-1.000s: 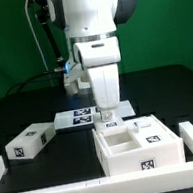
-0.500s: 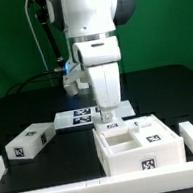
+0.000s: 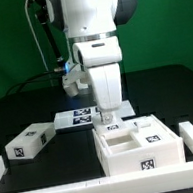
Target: Assemble cabinet
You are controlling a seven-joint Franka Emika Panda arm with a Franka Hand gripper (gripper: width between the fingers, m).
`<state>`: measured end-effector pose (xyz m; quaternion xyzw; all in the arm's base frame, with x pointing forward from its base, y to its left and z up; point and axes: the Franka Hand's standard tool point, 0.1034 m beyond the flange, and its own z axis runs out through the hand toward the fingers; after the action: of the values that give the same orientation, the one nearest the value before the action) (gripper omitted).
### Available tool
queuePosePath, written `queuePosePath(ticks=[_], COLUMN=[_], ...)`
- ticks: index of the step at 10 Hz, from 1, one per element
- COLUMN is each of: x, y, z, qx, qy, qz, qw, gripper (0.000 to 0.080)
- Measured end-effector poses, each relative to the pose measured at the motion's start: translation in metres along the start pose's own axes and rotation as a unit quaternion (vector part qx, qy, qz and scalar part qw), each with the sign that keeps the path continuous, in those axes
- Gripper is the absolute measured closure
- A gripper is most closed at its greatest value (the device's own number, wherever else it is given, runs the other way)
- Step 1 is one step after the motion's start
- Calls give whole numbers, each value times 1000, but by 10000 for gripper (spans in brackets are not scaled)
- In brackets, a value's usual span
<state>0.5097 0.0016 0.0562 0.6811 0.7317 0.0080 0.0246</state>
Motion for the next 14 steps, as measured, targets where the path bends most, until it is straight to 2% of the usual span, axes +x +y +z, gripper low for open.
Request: queuePosePath(ticks=[4, 7, 9, 12, 14], x=[0, 2, 6, 11, 10], y=[30, 48, 62, 76, 77], z=[0, 1, 1, 1, 1], qx=[-7, 3, 3, -1, 1], qy=[1, -1, -1, -1, -2], qz=[0, -2, -5, -9, -9], qw=[1000, 1000, 1000, 1000, 1000], gripper=[729, 729, 729, 729, 729])
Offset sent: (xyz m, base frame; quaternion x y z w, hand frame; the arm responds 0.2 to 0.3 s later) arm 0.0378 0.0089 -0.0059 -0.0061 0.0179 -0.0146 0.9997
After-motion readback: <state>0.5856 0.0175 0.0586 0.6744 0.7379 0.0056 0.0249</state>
